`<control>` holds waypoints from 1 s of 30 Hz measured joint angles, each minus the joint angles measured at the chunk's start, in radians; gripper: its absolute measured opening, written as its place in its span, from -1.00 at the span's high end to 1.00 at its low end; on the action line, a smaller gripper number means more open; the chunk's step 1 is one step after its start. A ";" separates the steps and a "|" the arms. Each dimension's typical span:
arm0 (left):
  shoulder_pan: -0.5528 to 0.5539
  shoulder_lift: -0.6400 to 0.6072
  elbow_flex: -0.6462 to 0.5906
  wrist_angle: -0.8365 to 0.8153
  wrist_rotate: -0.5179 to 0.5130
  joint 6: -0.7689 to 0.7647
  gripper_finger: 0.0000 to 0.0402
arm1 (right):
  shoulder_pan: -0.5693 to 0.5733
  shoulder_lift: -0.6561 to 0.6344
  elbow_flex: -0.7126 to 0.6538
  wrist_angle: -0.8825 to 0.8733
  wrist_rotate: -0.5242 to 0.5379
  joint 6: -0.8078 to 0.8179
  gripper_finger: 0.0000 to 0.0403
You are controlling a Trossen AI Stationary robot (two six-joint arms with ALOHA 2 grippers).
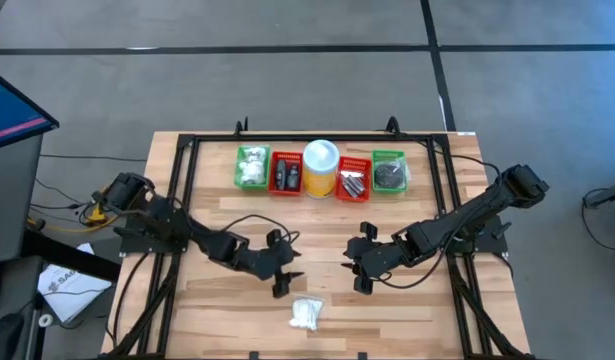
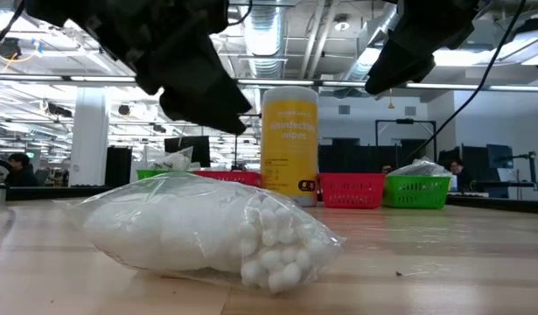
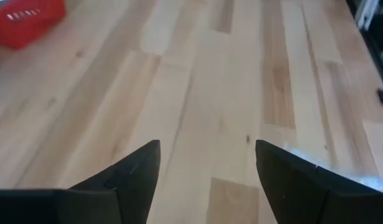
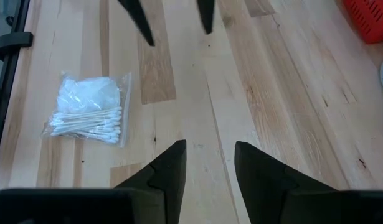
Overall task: Pick & Place Travel size toiletries
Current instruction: Put the white cotton pack into the left green bin
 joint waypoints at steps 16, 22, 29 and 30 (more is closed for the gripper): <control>-0.037 0.170 0.000 0.065 0.137 0.044 -0.11 | 0.000 0.000 0.000 0.002 0.000 0.002 0.37; -0.037 0.221 0.000 0.103 0.208 0.077 -0.06 | 0.000 0.000 0.000 0.001 0.000 0.002 0.37; -0.036 0.207 0.000 0.102 0.209 0.078 -0.02 | 0.000 0.000 0.000 0.002 0.000 0.002 0.37; -0.035 0.202 0.001 0.110 0.209 0.078 -0.02 | 0.000 0.000 0.000 0.001 0.000 0.002 0.37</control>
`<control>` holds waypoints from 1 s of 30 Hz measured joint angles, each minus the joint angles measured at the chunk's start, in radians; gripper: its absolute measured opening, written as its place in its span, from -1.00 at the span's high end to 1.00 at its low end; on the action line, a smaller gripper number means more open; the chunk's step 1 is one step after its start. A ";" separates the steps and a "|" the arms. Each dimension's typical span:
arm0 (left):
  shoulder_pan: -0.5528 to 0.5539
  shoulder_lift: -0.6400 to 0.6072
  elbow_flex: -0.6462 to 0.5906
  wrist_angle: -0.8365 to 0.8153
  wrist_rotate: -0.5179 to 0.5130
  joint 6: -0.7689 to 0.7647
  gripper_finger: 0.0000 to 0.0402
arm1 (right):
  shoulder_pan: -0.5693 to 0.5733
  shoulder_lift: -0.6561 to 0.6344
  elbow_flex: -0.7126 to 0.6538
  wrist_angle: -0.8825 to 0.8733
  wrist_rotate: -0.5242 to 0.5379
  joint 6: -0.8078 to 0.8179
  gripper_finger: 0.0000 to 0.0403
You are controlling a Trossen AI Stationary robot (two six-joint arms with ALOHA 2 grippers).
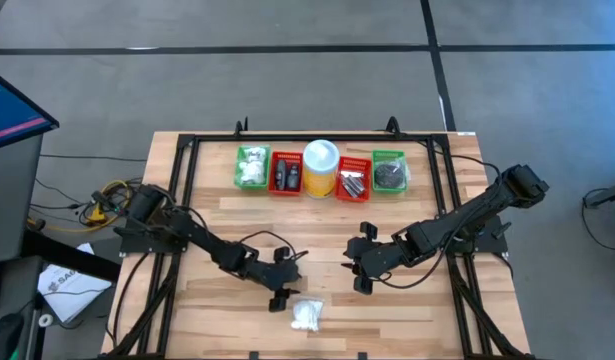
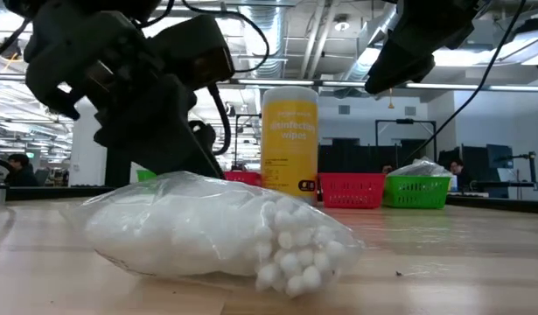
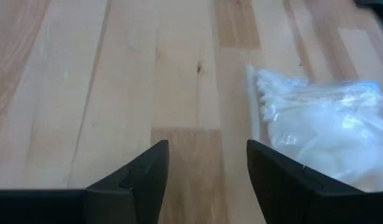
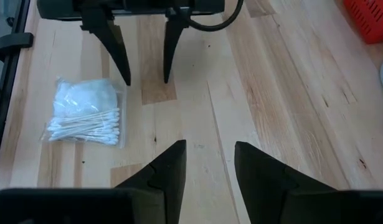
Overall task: Pick & Place Travel size toiletries
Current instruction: Put the white cotton pack into the left green bin
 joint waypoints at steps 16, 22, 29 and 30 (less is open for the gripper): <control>-0.040 -0.005 -0.001 -0.007 0.069 0.006 0.01 | 0.000 0.000 0.000 0.001 0.000 0.000 0.37; -0.041 -0.005 -0.001 -0.013 0.100 0.007 0.03 | 0.000 0.000 0.000 0.001 0.000 0.000 0.37; -0.042 -0.005 -0.026 -0.013 0.121 -0.003 0.13 | 0.000 0.000 0.000 0.001 0.000 0.000 0.37; -0.043 -0.005 -0.033 -0.007 0.121 -0.009 0.14 | 0.000 0.000 0.000 0.001 0.000 0.000 0.37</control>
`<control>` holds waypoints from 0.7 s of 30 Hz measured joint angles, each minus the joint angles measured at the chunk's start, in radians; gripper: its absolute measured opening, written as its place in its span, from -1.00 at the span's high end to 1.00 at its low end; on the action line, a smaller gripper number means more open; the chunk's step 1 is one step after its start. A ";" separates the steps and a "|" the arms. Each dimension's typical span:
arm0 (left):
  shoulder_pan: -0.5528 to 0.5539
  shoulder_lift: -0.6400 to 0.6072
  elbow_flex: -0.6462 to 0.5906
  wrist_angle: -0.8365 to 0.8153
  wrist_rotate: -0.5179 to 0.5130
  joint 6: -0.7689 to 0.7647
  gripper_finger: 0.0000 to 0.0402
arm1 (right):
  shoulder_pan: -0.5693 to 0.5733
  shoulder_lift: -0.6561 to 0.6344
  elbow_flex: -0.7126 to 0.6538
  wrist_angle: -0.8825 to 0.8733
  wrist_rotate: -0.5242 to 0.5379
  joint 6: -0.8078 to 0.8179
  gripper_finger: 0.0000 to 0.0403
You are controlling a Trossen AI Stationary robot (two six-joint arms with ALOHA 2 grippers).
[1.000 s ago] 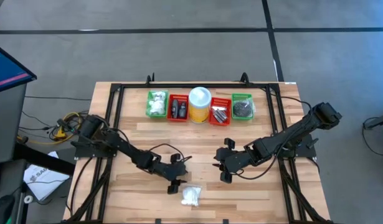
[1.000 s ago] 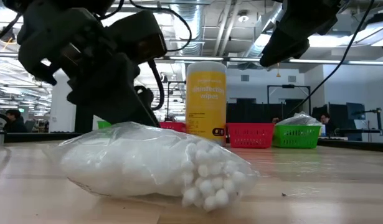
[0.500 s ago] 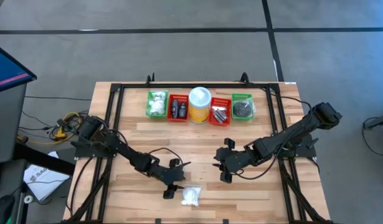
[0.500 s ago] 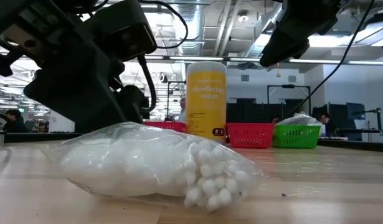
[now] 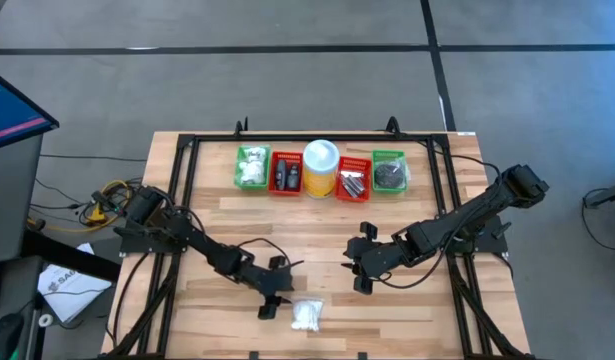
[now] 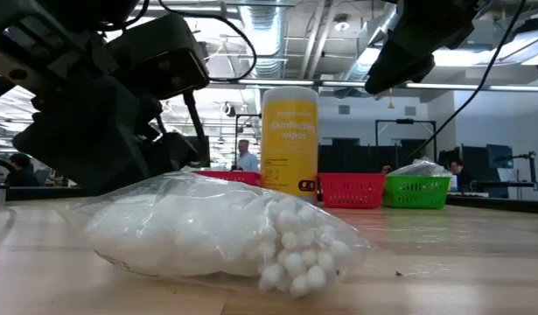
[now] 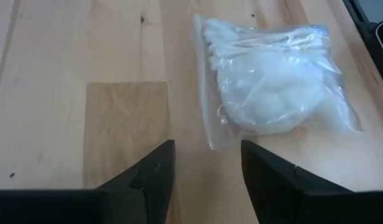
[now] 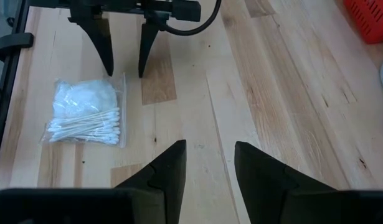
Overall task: Pick & Place Travel size toiletries
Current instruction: Put the white cotton pack into the left green bin
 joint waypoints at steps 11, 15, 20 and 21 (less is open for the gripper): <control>-0.013 -0.001 -0.049 0.114 -0.004 0.002 0.19 | 0.000 0.000 0.000 0.000 0.000 0.000 0.37; -0.014 -0.001 -0.049 0.116 -0.031 0.006 0.19 | 0.000 0.000 0.000 0.001 0.000 0.000 0.37; -0.014 0.014 -0.049 0.142 -0.044 0.008 0.19 | 0.000 0.000 0.000 0.001 0.000 0.000 0.37; -0.014 0.022 -0.049 0.150 -0.044 0.008 0.19 | 0.000 0.000 0.000 0.001 0.000 0.000 0.37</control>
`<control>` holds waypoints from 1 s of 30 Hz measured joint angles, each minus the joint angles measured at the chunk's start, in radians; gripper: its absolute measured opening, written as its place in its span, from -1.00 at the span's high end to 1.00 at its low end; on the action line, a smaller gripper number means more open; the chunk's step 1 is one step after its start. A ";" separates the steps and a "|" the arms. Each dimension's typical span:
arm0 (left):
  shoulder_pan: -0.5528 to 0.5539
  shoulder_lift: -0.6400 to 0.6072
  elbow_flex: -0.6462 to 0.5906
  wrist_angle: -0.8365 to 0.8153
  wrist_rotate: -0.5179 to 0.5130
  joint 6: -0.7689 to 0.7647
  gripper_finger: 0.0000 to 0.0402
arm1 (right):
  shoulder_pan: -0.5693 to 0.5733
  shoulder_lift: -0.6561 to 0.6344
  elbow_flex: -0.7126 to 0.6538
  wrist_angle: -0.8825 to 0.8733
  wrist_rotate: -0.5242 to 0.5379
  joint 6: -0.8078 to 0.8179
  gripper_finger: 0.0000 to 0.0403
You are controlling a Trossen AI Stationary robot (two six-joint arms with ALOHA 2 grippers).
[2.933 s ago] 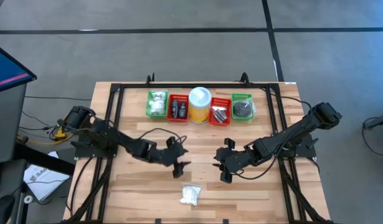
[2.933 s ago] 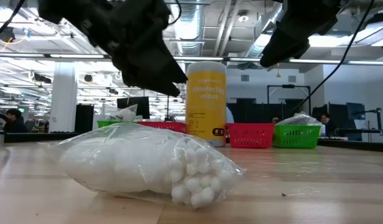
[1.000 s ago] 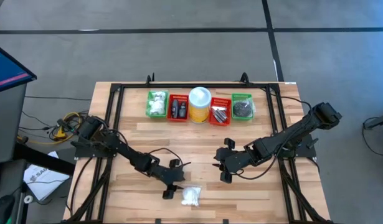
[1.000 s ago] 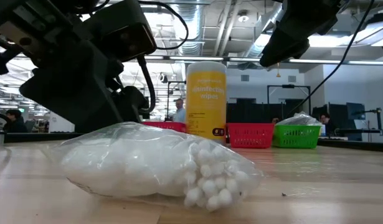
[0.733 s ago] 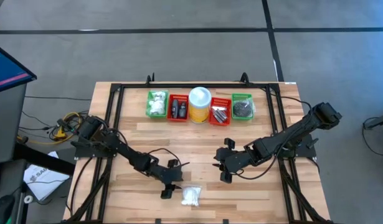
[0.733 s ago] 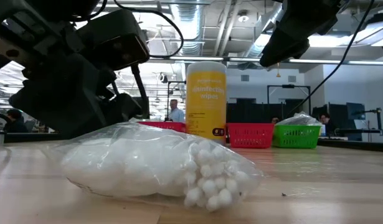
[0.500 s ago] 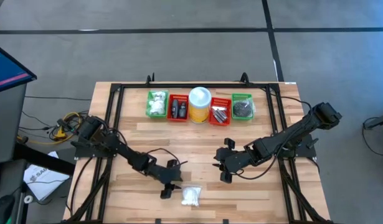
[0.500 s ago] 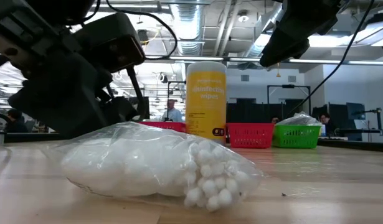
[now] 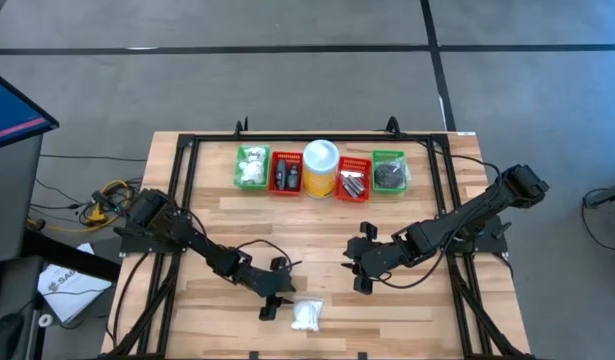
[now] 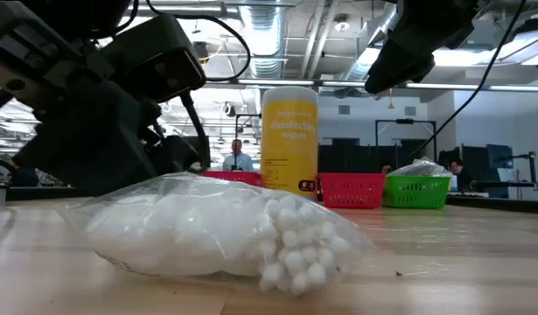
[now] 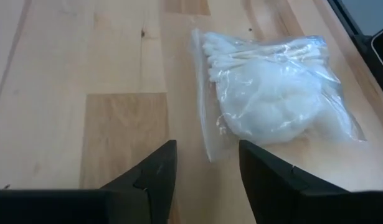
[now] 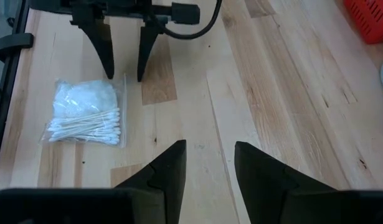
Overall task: Pick & Place Travel size toiletries
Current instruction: Put the white cotton pack into the left green bin
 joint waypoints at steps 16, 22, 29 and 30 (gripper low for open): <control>0.002 0.067 0.001 0.132 0.009 0.086 0.71 | 0.000 0.000 0.000 0.001 0.000 0.000 0.37; 0.002 0.068 0.000 0.137 0.008 0.085 0.99 | 0.000 0.000 0.000 0.001 0.000 0.000 0.37; 0.002 0.068 0.000 0.143 -0.010 0.072 1.00 | 0.000 0.000 0.000 0.001 0.000 0.000 0.37; 0.002 0.068 0.000 0.143 -0.007 0.052 1.00 | 0.000 0.000 0.000 0.001 0.000 0.000 0.37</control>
